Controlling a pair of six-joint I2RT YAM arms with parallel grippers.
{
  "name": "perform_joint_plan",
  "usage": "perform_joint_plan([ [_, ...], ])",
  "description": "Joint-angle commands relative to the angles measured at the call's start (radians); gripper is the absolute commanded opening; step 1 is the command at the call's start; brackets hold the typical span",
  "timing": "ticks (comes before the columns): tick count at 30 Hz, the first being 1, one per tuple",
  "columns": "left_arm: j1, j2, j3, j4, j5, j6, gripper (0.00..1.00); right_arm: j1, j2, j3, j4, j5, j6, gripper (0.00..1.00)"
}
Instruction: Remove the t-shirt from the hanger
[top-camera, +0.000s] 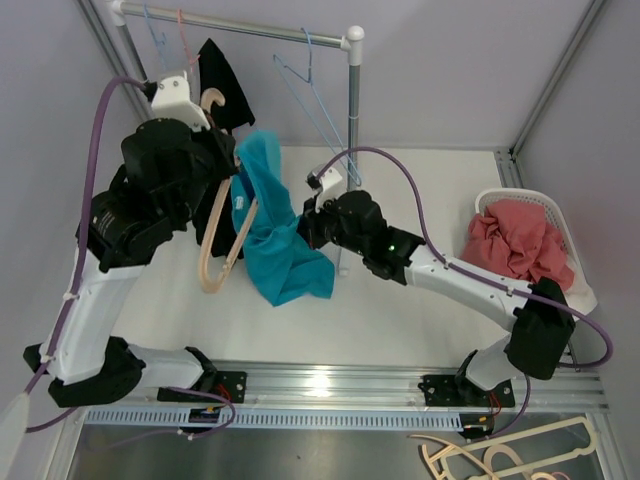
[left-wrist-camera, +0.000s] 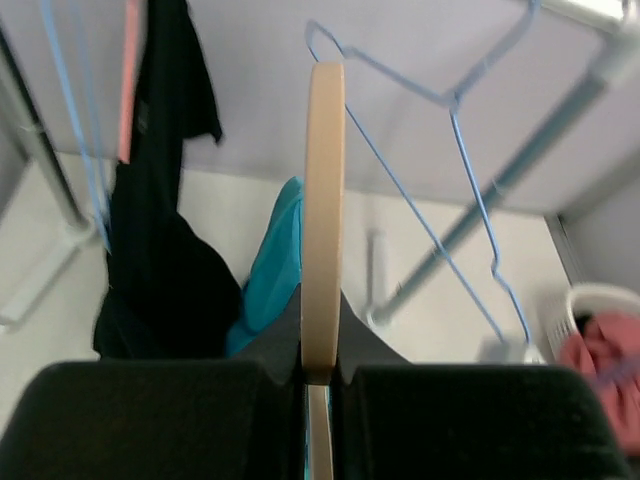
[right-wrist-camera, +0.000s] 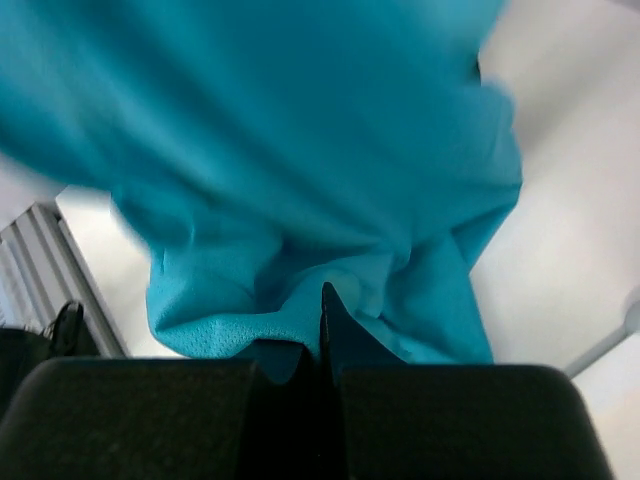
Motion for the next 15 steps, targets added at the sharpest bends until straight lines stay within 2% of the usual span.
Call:
perform_joint_plan([
  [1, -0.009, -0.099, -0.108, -0.06, 0.255, -0.061, 0.01, -0.027, 0.062, 0.102, 0.064, -0.019, 0.011, 0.0],
  [4, -0.009, -0.18, -0.186, -0.098, 0.326, -0.059, 0.01, -0.027, 0.108, 0.162, 0.047, -0.003, 0.009, 0.0],
  [9, -0.009, -0.289, -0.23, -0.2, 0.294, -0.027, 0.01, -0.036, 0.139, 0.148, -0.017, 0.102, 0.018, 0.0],
  [11, -0.009, -0.344, -0.22, -0.232, 0.32, -0.01, 0.01, -0.067, 0.131, 0.087, -0.051, 0.121, 0.037, 0.0],
  [15, -0.009, -0.374, -0.148, -0.336, 0.32, -0.005, 0.01, -0.107, 0.055, -0.077, 0.028, 0.064, 0.075, 0.0],
])
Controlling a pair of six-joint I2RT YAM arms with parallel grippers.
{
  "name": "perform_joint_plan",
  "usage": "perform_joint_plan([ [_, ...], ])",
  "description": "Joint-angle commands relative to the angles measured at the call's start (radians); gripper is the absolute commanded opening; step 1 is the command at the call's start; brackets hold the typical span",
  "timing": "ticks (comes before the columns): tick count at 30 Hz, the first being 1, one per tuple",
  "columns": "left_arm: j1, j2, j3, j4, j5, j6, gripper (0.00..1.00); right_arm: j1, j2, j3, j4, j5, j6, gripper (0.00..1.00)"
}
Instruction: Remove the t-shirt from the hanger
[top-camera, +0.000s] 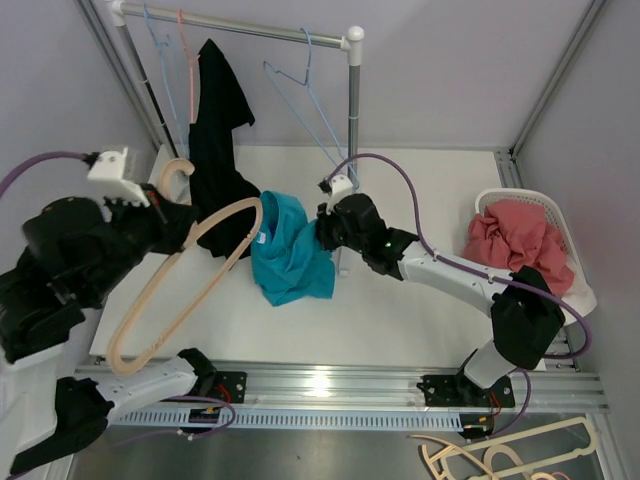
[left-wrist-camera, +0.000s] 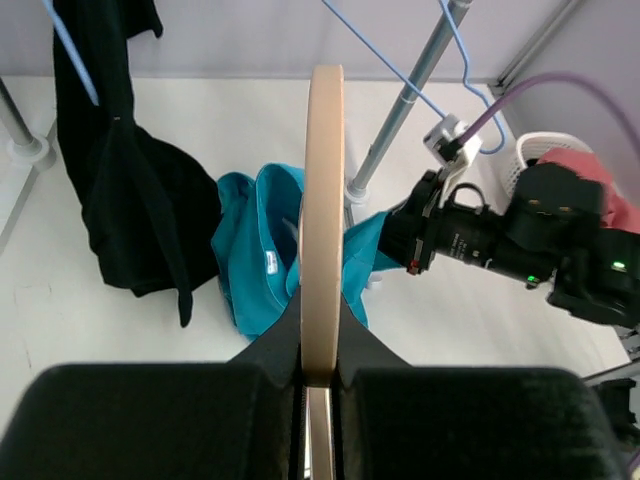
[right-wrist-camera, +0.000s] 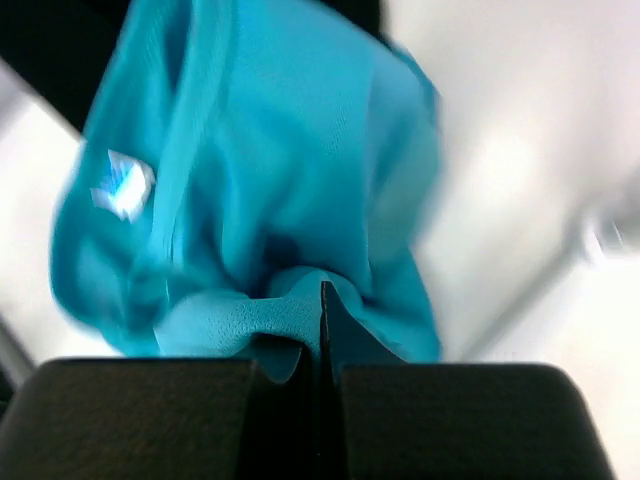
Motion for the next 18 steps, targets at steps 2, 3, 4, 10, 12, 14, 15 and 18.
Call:
perform_joint_plan([
  [2, -0.005, -0.045, 0.065, -0.089, 0.019, 0.024, 0.01, -0.019, -0.102, -0.135, 0.03, -0.028, 0.037, 0.0],
  [3, -0.005, -0.07, 0.053, -0.085, 0.021, 0.024, 0.01, -0.013, -0.116, -0.147, 0.026, -0.038, 0.034, 0.0],
  [4, -0.005, -0.082, 0.028, -0.079, 0.021, 0.025, 0.01, -0.004, -0.125, -0.158, 0.015, -0.047, 0.028, 0.0],
  [10, -0.005, -0.145, -0.079, -0.02, 0.018, 0.021, 0.01, 0.068, -0.046, -0.123, -0.01, -0.11, 0.009, 0.0],
  [12, -0.005, -0.154, -0.082, -0.014, 0.018, 0.018, 0.01, 0.091, 0.017, -0.085, -0.04, -0.115, 0.012, 0.0],
  [14, -0.005, -0.162, -0.082, -0.016, 0.004, 0.016, 0.01, 0.105, 0.054, -0.066, -0.027, -0.111, 0.014, 0.0],
  [15, -0.005, -0.166, -0.084, -0.016, -0.004, 0.016, 0.01, 0.11, 0.092, -0.043, -0.025, -0.107, 0.02, 0.0],
  [18, -0.005, -0.186, -0.084, -0.013, -0.027, 0.015, 0.01, 0.114, 0.16, 0.004, -0.024, -0.085, 0.021, 0.0],
])
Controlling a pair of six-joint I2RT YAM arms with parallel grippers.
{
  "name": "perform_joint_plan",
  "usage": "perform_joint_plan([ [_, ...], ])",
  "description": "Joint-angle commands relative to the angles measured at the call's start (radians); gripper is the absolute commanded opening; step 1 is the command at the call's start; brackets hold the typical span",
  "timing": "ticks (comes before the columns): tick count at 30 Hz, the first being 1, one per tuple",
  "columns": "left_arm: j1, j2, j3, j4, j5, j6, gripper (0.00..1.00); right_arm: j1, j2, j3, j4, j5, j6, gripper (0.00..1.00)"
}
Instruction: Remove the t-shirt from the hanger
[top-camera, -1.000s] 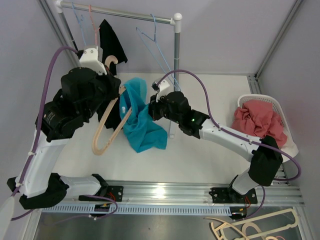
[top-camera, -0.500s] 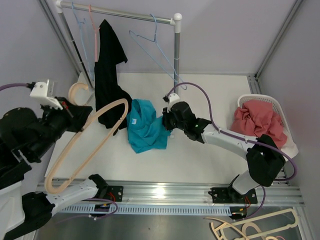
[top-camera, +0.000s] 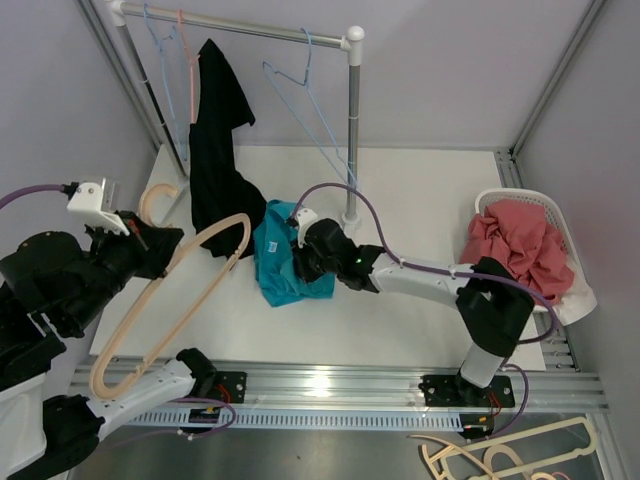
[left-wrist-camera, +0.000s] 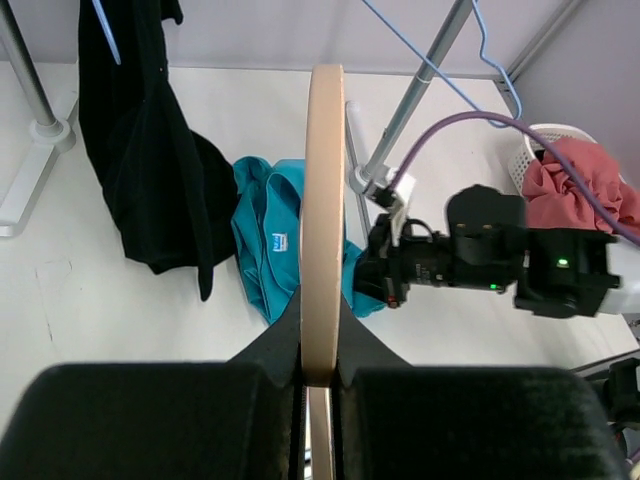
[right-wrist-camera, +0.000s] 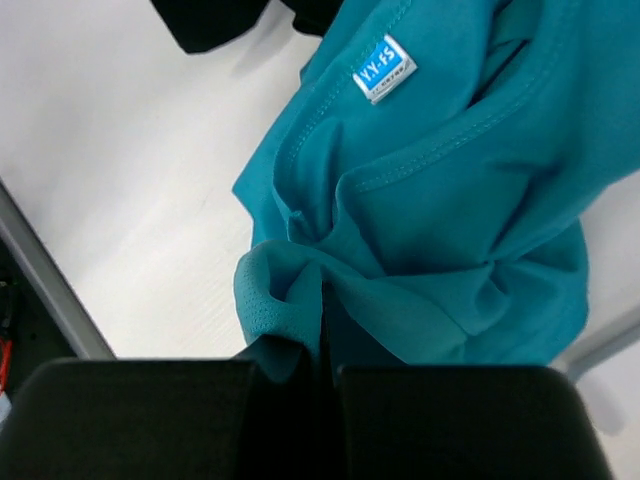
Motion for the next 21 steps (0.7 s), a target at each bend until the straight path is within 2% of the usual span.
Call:
perform_joint_plan([
  [1, -0.005, -0.031, 0.002, 0.039, -0.024, 0.006, 0.01, 0.001, 0.095, 0.103, 0.015, 0.029, 0.005, 0.0],
  [3, -0.005, -0.039, 0.008, 0.036, -0.03, 0.006, 0.01, -0.002, 0.137, 0.156, -0.014, 0.034, 0.001, 0.0],
  [6, -0.005, -0.04, 0.025, 0.015, -0.044, 0.006, 0.01, -0.026, 0.199, 0.248, -0.046, 0.023, 0.031, 0.11],
  [7, -0.005, -0.043, 0.031, 0.009, -0.049, 0.008, 0.01, -0.028, 0.211, 0.26, -0.043, 0.012, 0.041, 0.23],
  [8, -0.005, -0.045, 0.036, 0.001, -0.053, 0.006, 0.01, -0.023, 0.214, 0.281, -0.041, 0.017, 0.042, 0.55],
  [10, -0.005, -0.05, 0.049, -0.005, -0.07, 0.008, 0.01, -0.014, 0.229, 0.303, -0.054, 0.031, 0.038, 0.6],
  [13, -0.005, -0.053, 0.083, -0.024, -0.092, 0.012, 0.01, 0.001, 0.267, 0.361, -0.112, 0.075, 0.039, 0.79],
  [14, -0.005, -0.053, 0.092, -0.03, -0.095, 0.012, 0.01, 0.005, 0.303, 0.39, -0.127, 0.077, 0.041, 0.93],
  [17, -0.005, -0.053, 0.131, -0.044, -0.104, 0.019, 0.01, 0.005, 0.39, 0.439, -0.208, 0.074, 0.047, 0.99],
  [21, -0.005, -0.056, 0.137, -0.054, -0.109, 0.02, 0.01, 0.021, 0.51, 0.573, -0.371, 0.138, 0.039, 0.99],
])
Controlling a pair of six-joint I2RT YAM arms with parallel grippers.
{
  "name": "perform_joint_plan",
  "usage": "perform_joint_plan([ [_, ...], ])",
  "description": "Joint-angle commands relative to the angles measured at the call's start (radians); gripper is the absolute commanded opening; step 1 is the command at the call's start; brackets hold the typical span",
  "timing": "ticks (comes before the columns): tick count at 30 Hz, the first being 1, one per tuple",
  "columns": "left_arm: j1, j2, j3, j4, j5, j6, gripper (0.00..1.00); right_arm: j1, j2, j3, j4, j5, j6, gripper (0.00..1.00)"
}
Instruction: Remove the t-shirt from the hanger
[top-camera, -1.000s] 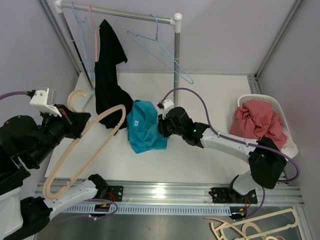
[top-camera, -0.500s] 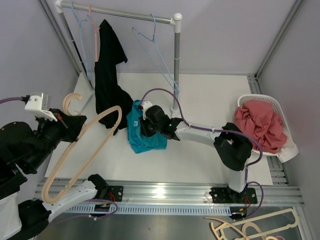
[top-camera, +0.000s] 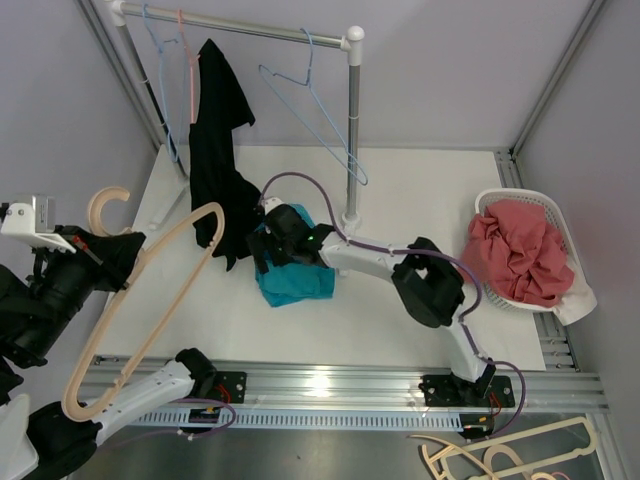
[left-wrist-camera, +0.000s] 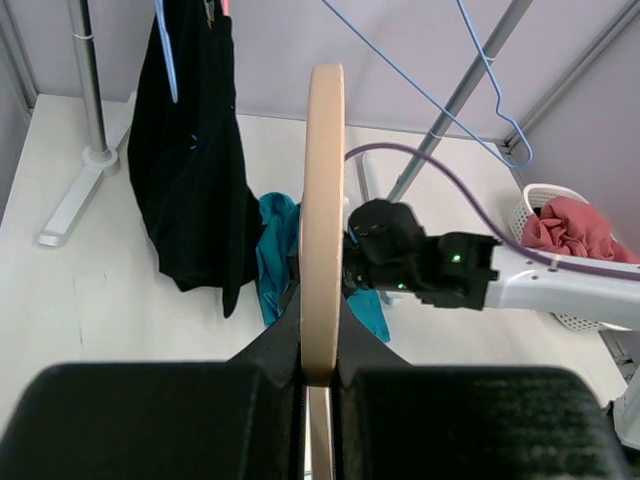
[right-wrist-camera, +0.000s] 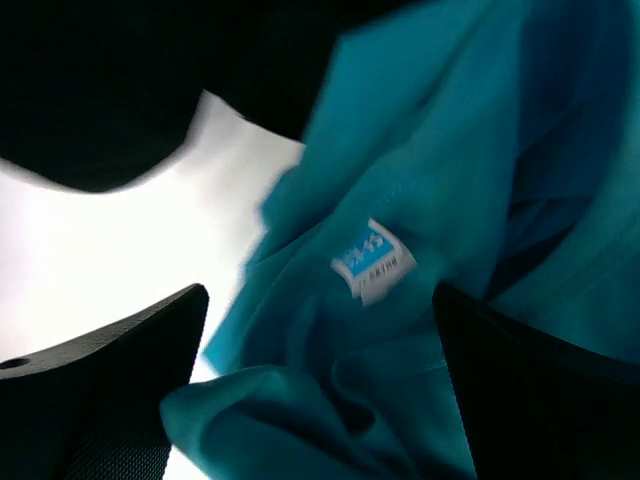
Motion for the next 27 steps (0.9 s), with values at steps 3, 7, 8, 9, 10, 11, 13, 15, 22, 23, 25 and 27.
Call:
perform_joint_plan([
  [3, -0.005, -0.003, 0.015, -0.003, -0.021, 0.021, 0.01, 0.031, 0.113, 0.119, -0.224, 0.144, -0.005, 0.99],
  [7, -0.005, -0.003, 0.015, -0.002, -0.03, 0.026, 0.01, 0.027, 0.131, 0.149, -0.278, 0.162, -0.012, 0.99],
  [8, -0.005, -0.003, 0.015, 0.003, -0.035, 0.026, 0.01, 0.025, 0.144, 0.166, -0.299, 0.165, -0.015, 0.99],
  [9, -0.005, -0.002, 0.015, 0.009, -0.036, 0.03, 0.01, 0.024, 0.162, 0.186, -0.345, 0.165, -0.019, 0.99],
  [10, -0.005, 0.003, 0.011, 0.014, -0.039, 0.034, 0.01, 0.022, 0.191, 0.204, -0.365, 0.161, -0.022, 0.87],
  [11, -0.005, 0.006, 0.009, 0.029, -0.041, 0.037, 0.01, 0.016, 0.202, 0.227, -0.381, 0.152, -0.021, 0.56],
  [13, -0.005, 0.015, 0.001, 0.049, -0.041, 0.05, 0.01, 0.016, 0.197, 0.223, -0.388, 0.119, -0.019, 0.13],
  [15, -0.005, 0.012, -0.031, 0.109, -0.047, 0.072, 0.01, 0.019, 0.168, 0.172, -0.373, 0.092, -0.016, 0.0],
  [22, -0.005, 0.04, -0.117, 0.276, -0.018, 0.124, 0.01, 0.064, -0.242, -0.076, -0.324, 0.062, -0.007, 0.0],
  [23, -0.005, 0.044, -0.123, 0.294, -0.006, 0.129, 0.01, 0.065, -0.352, -0.088, -0.362, 0.067, -0.007, 0.0],
  [25, -0.005, 0.067, -0.149, 0.359, 0.039, 0.135, 0.01, 0.068, -0.459, -0.095, -0.408, 0.101, -0.016, 0.0],
  [27, -0.005, 0.09, -0.154, 0.394, 0.065, 0.133, 0.01, 0.065, -0.613, -0.087, -0.465, 0.125, -0.022, 0.0],
])
